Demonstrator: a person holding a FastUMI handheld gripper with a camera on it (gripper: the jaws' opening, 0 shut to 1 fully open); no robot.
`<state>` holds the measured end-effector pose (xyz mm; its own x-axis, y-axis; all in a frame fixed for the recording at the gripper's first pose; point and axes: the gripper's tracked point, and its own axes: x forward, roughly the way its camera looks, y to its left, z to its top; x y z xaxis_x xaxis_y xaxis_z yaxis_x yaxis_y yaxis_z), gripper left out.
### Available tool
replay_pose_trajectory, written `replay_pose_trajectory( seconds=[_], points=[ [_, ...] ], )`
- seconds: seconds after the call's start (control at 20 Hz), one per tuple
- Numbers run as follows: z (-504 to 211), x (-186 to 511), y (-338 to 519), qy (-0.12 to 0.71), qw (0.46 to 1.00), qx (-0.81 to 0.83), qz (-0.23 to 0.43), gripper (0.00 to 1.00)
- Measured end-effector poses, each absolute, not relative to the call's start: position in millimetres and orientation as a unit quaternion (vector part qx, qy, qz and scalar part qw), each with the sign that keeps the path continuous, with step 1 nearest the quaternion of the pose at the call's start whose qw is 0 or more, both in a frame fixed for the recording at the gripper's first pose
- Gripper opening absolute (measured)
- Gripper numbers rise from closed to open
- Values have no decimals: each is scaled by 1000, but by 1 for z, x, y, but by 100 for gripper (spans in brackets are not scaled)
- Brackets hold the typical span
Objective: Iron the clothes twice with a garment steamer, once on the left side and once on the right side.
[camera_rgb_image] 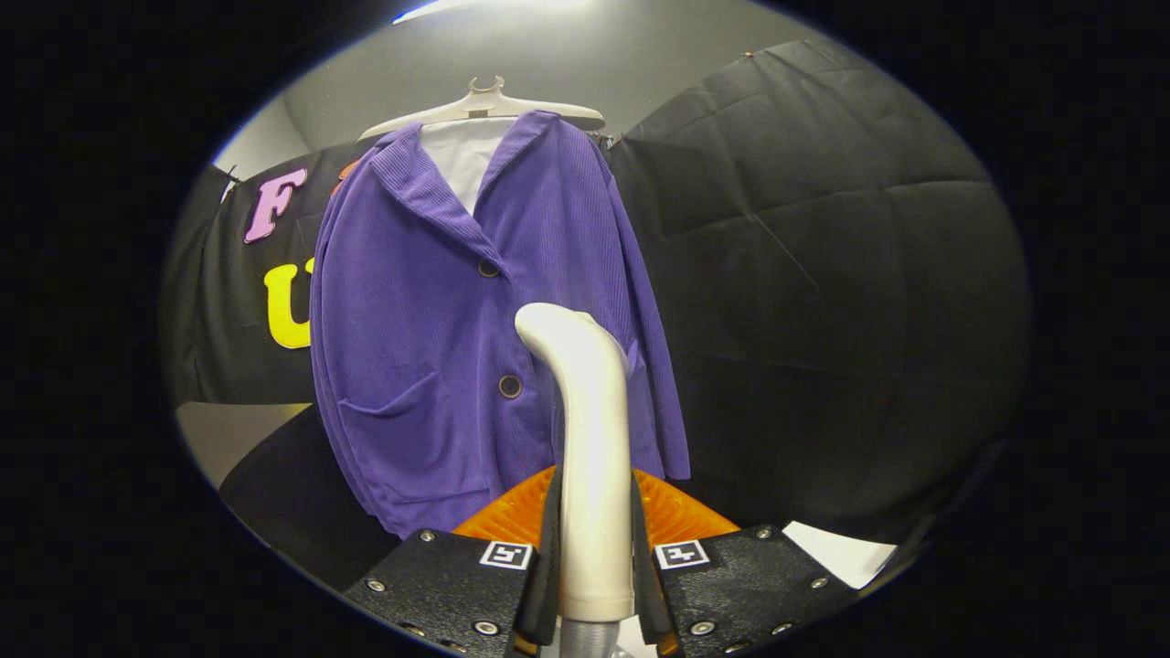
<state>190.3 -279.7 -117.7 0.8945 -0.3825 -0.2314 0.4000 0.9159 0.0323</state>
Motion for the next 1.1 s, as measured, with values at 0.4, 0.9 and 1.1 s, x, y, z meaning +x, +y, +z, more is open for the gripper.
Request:
replay_pose_trajectory(
  seconds=[0.4, 0.9, 1.1],
  points=[
    [-174, 164, -276, 165, 961, 52, -215, 34],
    [-259, 132, -258, 245, 944, 64, -213, 35],
    [-284, 117, -249, 273, 936, 70, -211, 35]
  ],
)
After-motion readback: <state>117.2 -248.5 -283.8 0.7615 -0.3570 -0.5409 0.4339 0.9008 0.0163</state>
